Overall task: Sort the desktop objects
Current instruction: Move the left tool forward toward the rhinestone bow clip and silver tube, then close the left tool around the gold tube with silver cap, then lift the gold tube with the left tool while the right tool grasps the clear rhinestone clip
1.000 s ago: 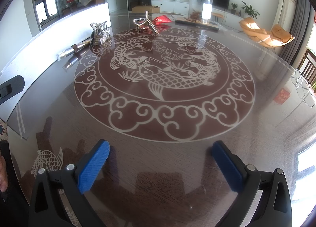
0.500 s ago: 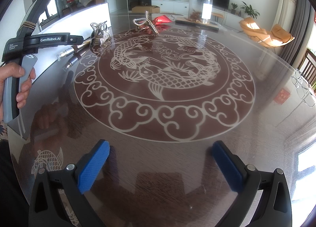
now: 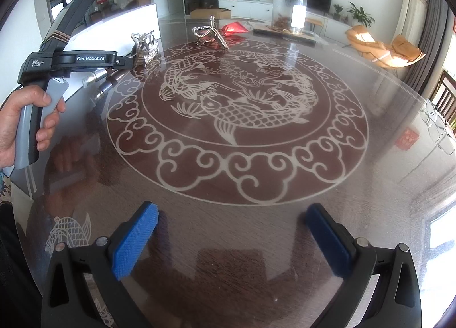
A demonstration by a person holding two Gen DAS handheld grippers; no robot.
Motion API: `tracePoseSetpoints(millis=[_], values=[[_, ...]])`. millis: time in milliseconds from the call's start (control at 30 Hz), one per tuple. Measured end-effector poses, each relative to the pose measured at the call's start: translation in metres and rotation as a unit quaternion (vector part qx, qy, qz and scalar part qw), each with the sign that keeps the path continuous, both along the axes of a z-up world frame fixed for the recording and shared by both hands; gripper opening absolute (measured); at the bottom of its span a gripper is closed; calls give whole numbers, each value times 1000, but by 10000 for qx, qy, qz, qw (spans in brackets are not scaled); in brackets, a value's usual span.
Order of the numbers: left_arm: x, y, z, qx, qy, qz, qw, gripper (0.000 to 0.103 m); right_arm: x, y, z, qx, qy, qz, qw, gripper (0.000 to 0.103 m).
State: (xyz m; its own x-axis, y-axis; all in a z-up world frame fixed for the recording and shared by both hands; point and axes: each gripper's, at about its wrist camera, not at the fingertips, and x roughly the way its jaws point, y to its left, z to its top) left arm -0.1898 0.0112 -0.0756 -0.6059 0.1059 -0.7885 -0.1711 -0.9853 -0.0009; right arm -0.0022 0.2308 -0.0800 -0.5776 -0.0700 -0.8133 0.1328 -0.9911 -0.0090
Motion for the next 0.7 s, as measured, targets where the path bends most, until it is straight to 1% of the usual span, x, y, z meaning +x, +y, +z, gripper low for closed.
tracePoseSetpoints(millis=[200, 300, 333, 367, 400, 433, 467, 500, 567, 700], values=[[-9, -3, -2, 137, -122, -50, 9998, 103, 0, 0, 0, 0, 0, 0, 10000, 103], [-11, -2, -6, 137, -199, -114, 9996, 103, 0, 0, 0, 0, 0, 0, 10000, 103], [-11, -2, -7, 162, -210, -131, 9996, 100, 0, 1, 0, 0, 0, 0, 10000, 103], [-11, -3, -8, 182, -227, -125, 9995, 81, 0, 0, 0, 0, 0, 0, 10000, 103], [-10, -5, -8, 147, -190, -99, 9997, 68, 0, 0, 0, 0, 0, 0, 10000, 103], [-8, -7, -7, 152, -144, -106, 9997, 60, 0, 0, 0, 0, 0, 0, 10000, 103], [-7, -9, -7, 94, -99, -51, 9999, 42, 0, 0, 0, 0, 0, 0, 10000, 103], [-6, -12, -6, 75, -81, 8, 9999, 28, 0, 0, 0, 0, 0, 0, 10000, 103], [-1, -20, -5, 271, -127, 149, 9994, 28, 0, 0, 0, 0, -1, 0, 10000, 103], [29, -21, -5, 318, -37, 415, 9986, 28, 0, 0, 0, 0, 0, 0, 10000, 103]])
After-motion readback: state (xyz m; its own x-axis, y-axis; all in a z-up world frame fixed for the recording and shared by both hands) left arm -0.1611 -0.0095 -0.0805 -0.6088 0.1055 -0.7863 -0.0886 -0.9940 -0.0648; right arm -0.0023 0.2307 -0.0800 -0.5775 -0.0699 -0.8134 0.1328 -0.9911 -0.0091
